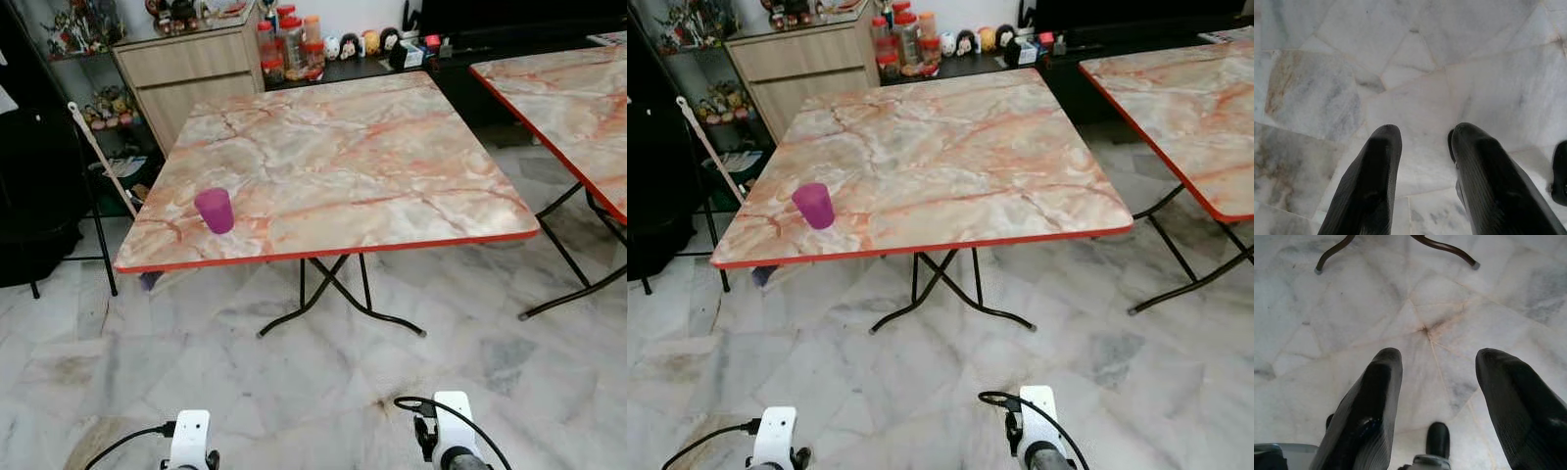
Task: Setting the table
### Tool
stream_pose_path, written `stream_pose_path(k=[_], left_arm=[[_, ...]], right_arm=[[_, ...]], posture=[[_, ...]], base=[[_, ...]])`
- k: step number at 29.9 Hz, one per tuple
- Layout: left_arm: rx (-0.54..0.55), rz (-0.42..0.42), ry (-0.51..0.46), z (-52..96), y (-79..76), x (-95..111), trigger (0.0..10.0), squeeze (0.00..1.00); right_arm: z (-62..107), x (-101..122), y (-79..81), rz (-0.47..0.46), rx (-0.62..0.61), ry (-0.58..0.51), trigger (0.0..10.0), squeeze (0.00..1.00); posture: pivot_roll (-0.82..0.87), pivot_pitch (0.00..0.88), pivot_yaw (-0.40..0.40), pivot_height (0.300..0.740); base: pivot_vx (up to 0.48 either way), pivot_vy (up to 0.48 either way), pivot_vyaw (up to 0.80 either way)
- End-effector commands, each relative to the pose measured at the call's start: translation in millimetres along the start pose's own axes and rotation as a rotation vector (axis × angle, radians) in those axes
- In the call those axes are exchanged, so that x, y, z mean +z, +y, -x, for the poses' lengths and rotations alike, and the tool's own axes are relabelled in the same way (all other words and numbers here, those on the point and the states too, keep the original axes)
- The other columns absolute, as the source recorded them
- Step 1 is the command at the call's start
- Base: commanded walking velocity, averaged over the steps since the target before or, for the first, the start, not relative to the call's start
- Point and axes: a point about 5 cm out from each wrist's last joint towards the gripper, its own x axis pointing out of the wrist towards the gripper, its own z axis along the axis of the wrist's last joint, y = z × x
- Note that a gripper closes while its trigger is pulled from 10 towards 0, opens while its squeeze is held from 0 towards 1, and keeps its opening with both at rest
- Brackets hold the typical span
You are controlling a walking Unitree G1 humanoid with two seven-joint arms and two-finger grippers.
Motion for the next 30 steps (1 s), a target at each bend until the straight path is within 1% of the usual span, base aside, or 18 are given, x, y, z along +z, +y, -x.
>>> stream_pose_path(k=[1,3,6,9,17,30], left_arm=[[0.004,-0.022,0.0,-0.1,3.5,1.2,10.0,0.0],[0.002,-0.024,-0.003,-0.4,3.1,2.7,10.0,0.0],[0.003,-0.019,-0.01,-0.9,2.8,5.5,10.0,0.0],[0.004,-0.013,-0.012,-1.1,2.2,6.3,10.0,0.0],[0.008,0.005,-0.008,-0.9,0.2,4.6,10.0,0.0],[0.004,0.04,-0.005,-0.3,-1.4,1.0,10.0,0.0]], right_arm=[[-0.9,1.1,4.7,-0.025,0.012,0.004,10.0,0.0],[-1.0,1.5,4.3,-0.022,0.013,0.002,10.0,0.0],[-1.6,4.1,5.1,0.003,0.019,-0.008,10.0,0.0],[-2.0,5.5,5.5,-0.01,0.017,-0.012,10.0,0.0],[-2.3,6.4,4.5,-0.009,0.018,-0.013,10.0,0.0],[-1.3,3.5,2.2,-0.017,0.016,-0.006,10.0,0.0]], posture=[[-0.06,0.0,0.131,0.74],[-0.06,0.0,0.128,0.74],[-0.06,0.0,0.128,0.74],[-0.06,0.0,0.123,0.74],[-0.05,0.0,0.113,0.74],[-0.05,0.0,0.106,0.74]], base=[[0.424,0.0,0.0],[0.426,0.0,-0.5],[0.437,0.0,0.0],[0.445,0.0,0.0],[0.444,0.0,0.0],[0.019,0.0,0.0]])
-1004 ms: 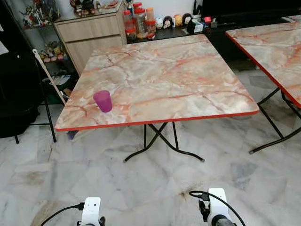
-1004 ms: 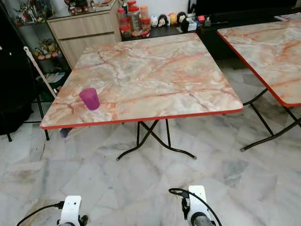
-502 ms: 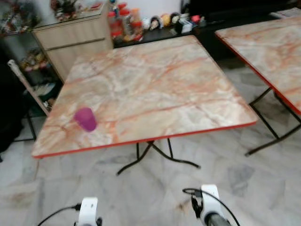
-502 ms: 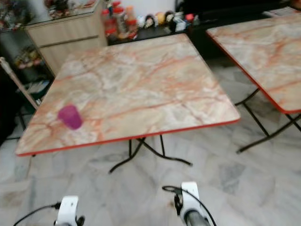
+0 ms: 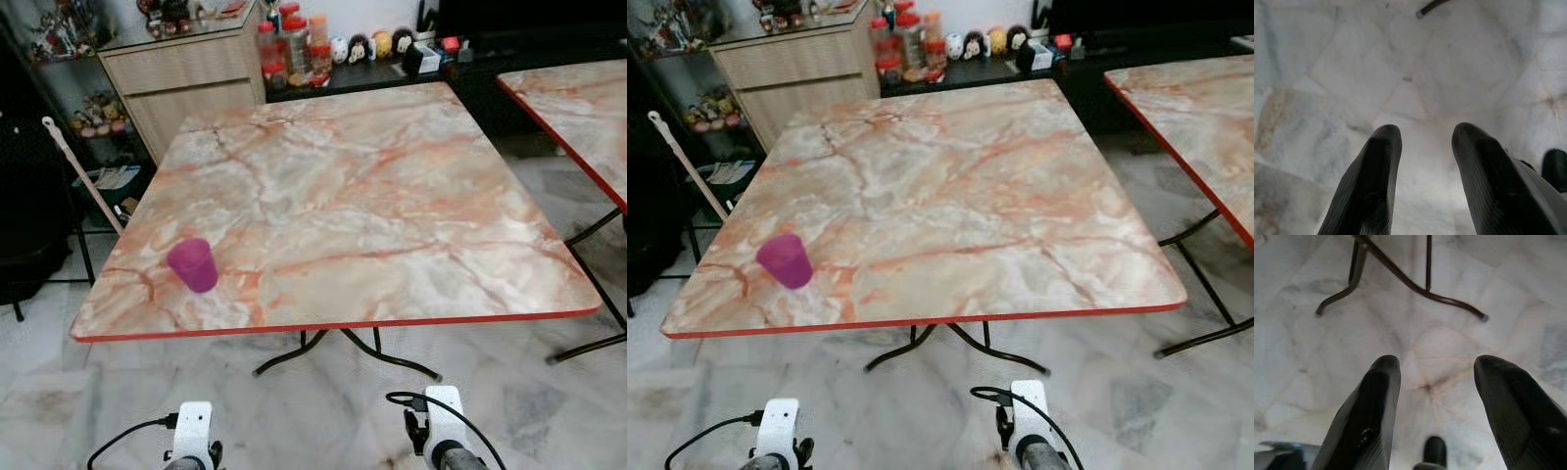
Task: Setting the table
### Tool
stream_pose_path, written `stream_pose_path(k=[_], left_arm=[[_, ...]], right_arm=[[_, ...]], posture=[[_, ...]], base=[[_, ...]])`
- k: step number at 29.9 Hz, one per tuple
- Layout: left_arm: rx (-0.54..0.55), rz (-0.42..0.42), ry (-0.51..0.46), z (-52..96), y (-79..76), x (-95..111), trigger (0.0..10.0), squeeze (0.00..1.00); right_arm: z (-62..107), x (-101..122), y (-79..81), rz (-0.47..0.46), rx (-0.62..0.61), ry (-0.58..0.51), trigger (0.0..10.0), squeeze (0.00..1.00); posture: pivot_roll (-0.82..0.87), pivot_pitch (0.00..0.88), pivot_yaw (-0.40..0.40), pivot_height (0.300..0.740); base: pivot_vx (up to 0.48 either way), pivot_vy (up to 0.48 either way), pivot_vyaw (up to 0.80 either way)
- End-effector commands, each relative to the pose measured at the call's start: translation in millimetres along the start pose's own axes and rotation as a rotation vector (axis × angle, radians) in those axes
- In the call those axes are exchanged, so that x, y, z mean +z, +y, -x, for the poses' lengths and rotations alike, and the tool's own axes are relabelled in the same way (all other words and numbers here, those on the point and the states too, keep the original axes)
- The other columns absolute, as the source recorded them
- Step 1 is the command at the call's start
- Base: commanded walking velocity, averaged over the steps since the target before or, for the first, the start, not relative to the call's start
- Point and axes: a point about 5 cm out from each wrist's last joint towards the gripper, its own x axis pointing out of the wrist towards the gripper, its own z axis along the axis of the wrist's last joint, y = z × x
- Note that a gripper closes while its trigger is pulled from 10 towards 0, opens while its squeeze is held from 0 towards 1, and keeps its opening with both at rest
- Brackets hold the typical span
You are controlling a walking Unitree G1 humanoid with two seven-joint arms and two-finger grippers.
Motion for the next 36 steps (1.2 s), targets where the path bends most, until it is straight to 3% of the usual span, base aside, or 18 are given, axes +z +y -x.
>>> stream_pose_path(k=[1,27,32,36], left_arm=[[0.018,0.017,0.012,1.3,6.2,-5.0,10.0,0.0],[0.02,-0.019,0.0,0.3,10.5,1.4,10.0,0.0],[0.012,-0.038,-0.002,0.4,9.2,1.2,10.0,0.0],[-0.023,-0.091,-0.057,-0.7,2.7,10.6,10.0,0.0]], right_arm=[[0.7,-3.5,3.6,-0.015,0.007,0.012,10.0,0.0],[-1.4,3.1,8.1,-0.028,0.004,-0.012,10.0,0.0],[-0.7,0.7,8.3,-0.03,0.002,-0.006,10.0,0.0],[-0.4,0.1,7.9,-0.03,-0.002,-0.007,10.0,0.0]], posture=[[-0.05,0.0,0.106,0.74],[-0.05,0.0,0.124,0.74],[-0.05,0.0,0.124,0.74],[-0.04,0.0,0.125,0.74]], base=[[0.0,0.0,0.0],[0.0,0.311,-0.06],[0.0,0.0,0.0],[0.0,0.0,0.0]])
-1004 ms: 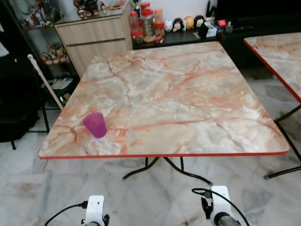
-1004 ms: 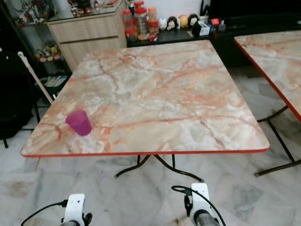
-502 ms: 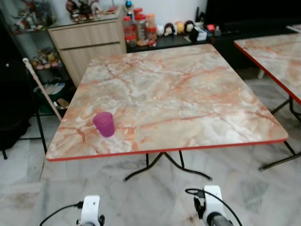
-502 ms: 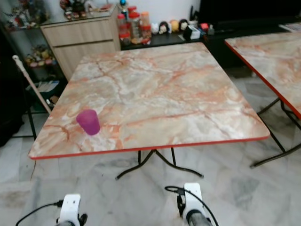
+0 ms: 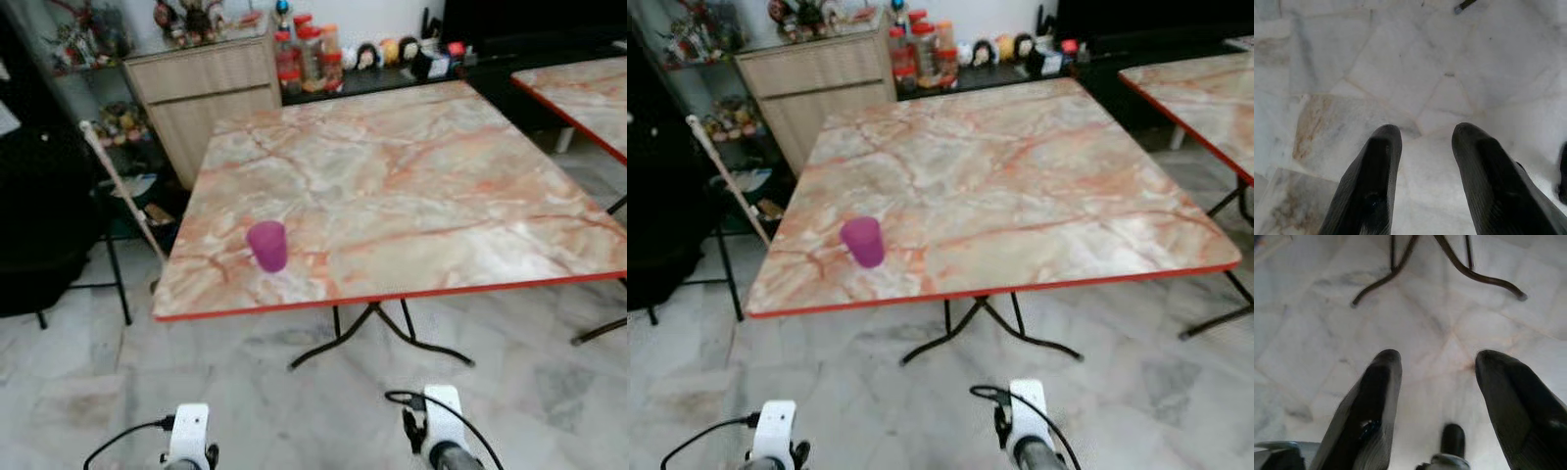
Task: Setting the table
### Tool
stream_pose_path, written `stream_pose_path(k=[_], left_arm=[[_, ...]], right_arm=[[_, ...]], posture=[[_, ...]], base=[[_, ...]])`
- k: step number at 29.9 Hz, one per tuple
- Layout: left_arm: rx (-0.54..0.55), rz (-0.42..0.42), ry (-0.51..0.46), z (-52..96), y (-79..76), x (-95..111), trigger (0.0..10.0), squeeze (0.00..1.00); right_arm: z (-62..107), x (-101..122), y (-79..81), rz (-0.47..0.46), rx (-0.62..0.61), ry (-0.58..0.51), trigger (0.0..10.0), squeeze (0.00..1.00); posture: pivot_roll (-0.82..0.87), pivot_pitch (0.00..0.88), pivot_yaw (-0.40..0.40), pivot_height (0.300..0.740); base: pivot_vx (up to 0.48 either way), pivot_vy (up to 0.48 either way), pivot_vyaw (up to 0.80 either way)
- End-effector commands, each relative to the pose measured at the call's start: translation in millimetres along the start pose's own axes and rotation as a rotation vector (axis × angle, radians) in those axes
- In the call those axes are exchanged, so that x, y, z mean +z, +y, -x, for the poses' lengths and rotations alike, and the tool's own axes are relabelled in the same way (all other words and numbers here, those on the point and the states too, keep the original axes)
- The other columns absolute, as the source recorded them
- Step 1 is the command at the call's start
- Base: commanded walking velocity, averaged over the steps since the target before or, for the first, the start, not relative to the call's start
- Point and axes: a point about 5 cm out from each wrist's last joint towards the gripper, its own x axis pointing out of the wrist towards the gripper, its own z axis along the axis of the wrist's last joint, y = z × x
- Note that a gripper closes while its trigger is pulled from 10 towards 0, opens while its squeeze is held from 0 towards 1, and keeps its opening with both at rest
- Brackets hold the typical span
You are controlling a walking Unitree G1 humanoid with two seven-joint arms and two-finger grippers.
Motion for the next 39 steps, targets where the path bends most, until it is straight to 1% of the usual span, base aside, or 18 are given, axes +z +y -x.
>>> stream_pose_path(k=[1,2,4,5,6,9,11,13,16,17,22,24,26,27,29,31,32,39], left_arm=[[-0.023,-0.055,-0.052,-1.5,-2.0,11.2,10.0,0.0],[-0.035,-0.077,-0.097,-2.1,-5.5,19.4,10.0,0.0],[-0.035,-0.077,-0.159,-2.2,-6.6,29.6,10.0,0.0],[-0.019,-0.067,-0.23,-1.6,-4.4,40.7,10.0,0.0],[-0.019,-0.067,-0.23,-1.6,-4.4,40.7,10.0,0.0],[0.022,-0.054,-0.36,1.8,2.4,59.8,10.0,0.0],[0.082,-0.03,-0.484,8.1,13.5,76.8,10.0,0.0],[0.088,-0.025,-0.5,9.1,14.9,78.8,10.0,0.0],[0.126,-0.017,-0.613,18.4,22.3,90.8,10.0,0.0],[0.149,-0.007,-0.677,25.6,25.0,97.1,10.0,0.0],[0.159,-0.008,-0.706,29.6,25.4,99.3,10.0,0.0],[0.176,0.077,-0.873,46.9,22.5,140.5,10.0,0.0],[0.14,0.142,-1.033,65.6,14.4,187.1,10.0,0.0],[0.14,0.142,-1.033,65.6,14.4,187.1,10.0,0.0],[0.113,0.18,-1.087,72.8,10.0,206.1,10.0,0.0],[0.079,0.189,-1.14,79.8,3.4,226.0,10.0,0.0],[0.045,0.194,-1.173,83.3,-3.3,243.4,10.0,0.0],[-0.04,0.179,-1.191,89.7,-18.3,273.9,10.0,0.0]], right_arm=[[-0.2,0.1,3.1,-0.011,0.001,-0.001,10.0,0.0],[-0.2,0.1,3.0,-0.011,0.0,-0.002,10.0,0.0],[-0.1,0.0,2.8,-0.012,-0.001,-0.002,10.0,0.0],[0.0,-0.1,2.4,-0.012,-0.002,-0.003,10.0,0.0],[0.0,-0.1,2.4,-0.012,-0.002,-0.003,10.0,0.0],[0.1,-0.3,1.8,-0.014,-0.004,-0.003,10.0,0.0],[0.2,-0.4,0.9,-0.013,-0.006,-0.002,10.0,0.0],[0.1,-0.3,0.8,-0.013,-0.007,-0.002,10.0,0.0],[-0.2,0.6,0.3,-0.007,-0.005,-0.003,10.0,0.0],[-0.4,1.4,-0.1,-0.002,-0.005,-0.003,10.0,0.0],[-0.5,1.6,-0.3,0.002,-0.005,-0.003,10.0,0.0],[-1.1,3.1,-0.2,0.01,-0.003,-0.005,10.0,0.0],[-1.7,4.9,0.7,0.028,0.001,-0.007,10.0,0.0],[-1.7,4.9,0.7,0.028,0.001,-0.007,10.0,0.0],[-2.0,5.8,0.9,0.029,-0.002,-0.01,10.0,0.0],[-2.4,6.7,0.6,0.026,-0.008,-0.01,10.0,0.0],[-2.6,6.3,0.1,0.027,-0.016,0.0,10.0,0.0],[-0.3,-1.3,-2.7,0.051,-0.038,0.025,10.0,0.0]], posture=[[-0.04,0.0,0.125,0.74],[-0.04,0.0,0.125,0.74],[-0.04,0.0,0.125,0.74],[-0.03,0.0,0.124,0.74],[-0.03,0.0,0.124,0.74],[-0.02,0.0,0.121,0.74],[-0.01,0.0,0.115,0.74],[-0.01,0.0,0.115,0.74],[0.0,0.0,0.11,0.74],[0.0,0.0,0.106,0.74],[0.0,0.0,0.105,0.74],[0.02,0.0,0.093,0.74],[0.02,0.0,0.091,0.74],[0.02,0.0,0.091,0.74],[0.01,0.0,0.094,0.74],[0.0,0.0,0.096,0.74],[0.0,0.0,0.097,0.74],[-0.01,0.0,0.099,0.74]], base=[[0.0,0.0,0.0],[0.0,0.0,0.0],[0.0,0.0,0.0],[0.0,0.0,0.0],[0.0,0.0,0.0],[0.0,0.0,0.0],[0.0,0.0,0.0],[0.0,0.0,0.0],[0.0,0.0,0.0],[0.0,0.0,0.0],[0.0,0.0,0.0],[0.0,0.0,0.0],[0.0,0.0,0.0],[0.0,0.0,0.0],[0.0,0.0,0.0],[0.0,0.0,0.0],[0.0,0.0,0.0],[0.0,0.0,0.0]])
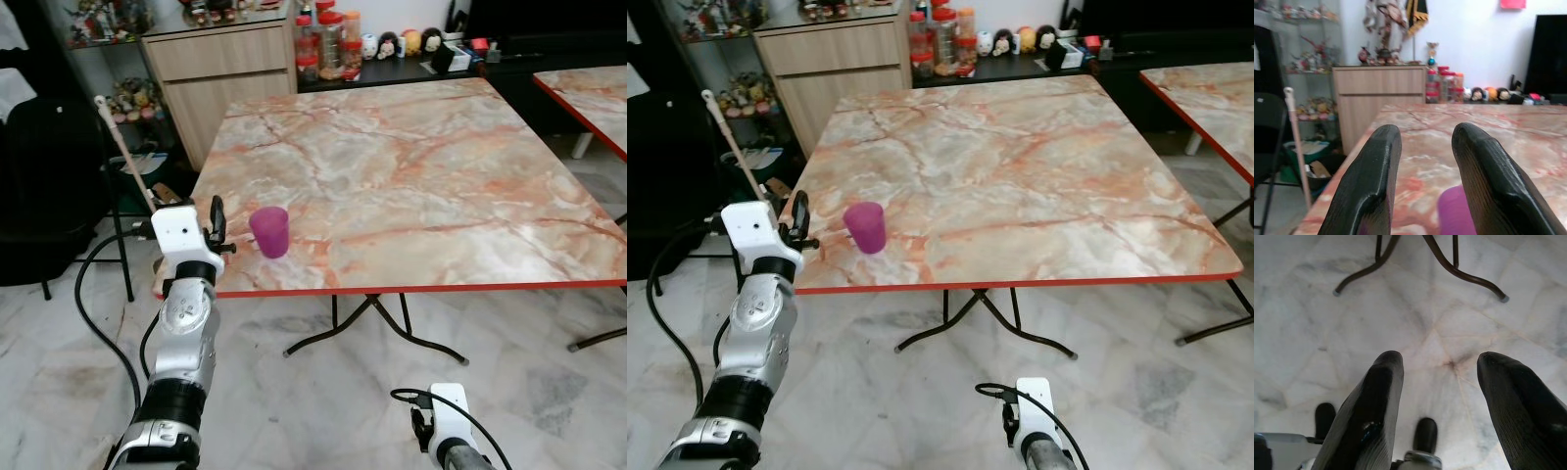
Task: Setting the table
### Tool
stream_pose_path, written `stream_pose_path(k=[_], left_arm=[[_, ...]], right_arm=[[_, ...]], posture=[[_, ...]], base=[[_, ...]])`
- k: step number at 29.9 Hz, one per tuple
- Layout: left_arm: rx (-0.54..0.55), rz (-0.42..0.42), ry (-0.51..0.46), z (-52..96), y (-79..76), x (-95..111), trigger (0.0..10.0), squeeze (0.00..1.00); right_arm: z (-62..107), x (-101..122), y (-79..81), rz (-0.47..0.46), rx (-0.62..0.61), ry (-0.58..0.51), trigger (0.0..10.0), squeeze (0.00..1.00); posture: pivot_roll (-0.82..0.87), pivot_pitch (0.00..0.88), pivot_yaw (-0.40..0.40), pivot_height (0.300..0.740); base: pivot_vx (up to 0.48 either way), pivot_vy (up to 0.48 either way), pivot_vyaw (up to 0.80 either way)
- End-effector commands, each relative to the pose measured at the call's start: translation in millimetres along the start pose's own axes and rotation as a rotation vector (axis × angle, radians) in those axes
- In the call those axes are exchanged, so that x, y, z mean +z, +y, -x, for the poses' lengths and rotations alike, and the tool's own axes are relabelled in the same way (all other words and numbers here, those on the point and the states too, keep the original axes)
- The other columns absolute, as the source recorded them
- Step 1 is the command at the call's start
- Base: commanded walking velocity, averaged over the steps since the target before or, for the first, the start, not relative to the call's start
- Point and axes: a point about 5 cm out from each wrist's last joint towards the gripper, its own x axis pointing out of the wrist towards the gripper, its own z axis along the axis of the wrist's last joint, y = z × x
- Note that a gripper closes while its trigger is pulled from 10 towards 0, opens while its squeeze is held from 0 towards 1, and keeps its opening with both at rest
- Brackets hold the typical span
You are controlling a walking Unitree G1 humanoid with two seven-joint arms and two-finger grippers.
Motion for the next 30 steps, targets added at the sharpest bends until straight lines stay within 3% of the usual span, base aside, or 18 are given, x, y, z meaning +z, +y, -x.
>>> stream_pose_path(k=[1,13,30], left_arm=[[-0.014,0.02,0.02,-5.3,-1.0,1.2,10.0,0.0],[-0.042,0.031,0.016,-5.0,-6.0,3.8,10.0,0.0],[-0.062,0.014,0.017,-7.0,-5.0,5.5,10.0,0.0]], right_arm=[[1.1,-4.6,2.4,0.001,-0.003,0.017,10.0,0.0],[2.8,-9.9,-0.4,0.006,-0.01,0.033,10.0,0.0],[2.3,-10.2,5.7,0.024,0.013,0.049,10.0,0.0]], posture=[[-0.01,0.0,0.1,0.74],[-0.01,0.003,0.095,0.74],[-0.02,0.0,0.113,0.719]], base=[[0.0,0.0,0.0],[0.0,0.0,0.0],[0.291,0.0,-0.1]])
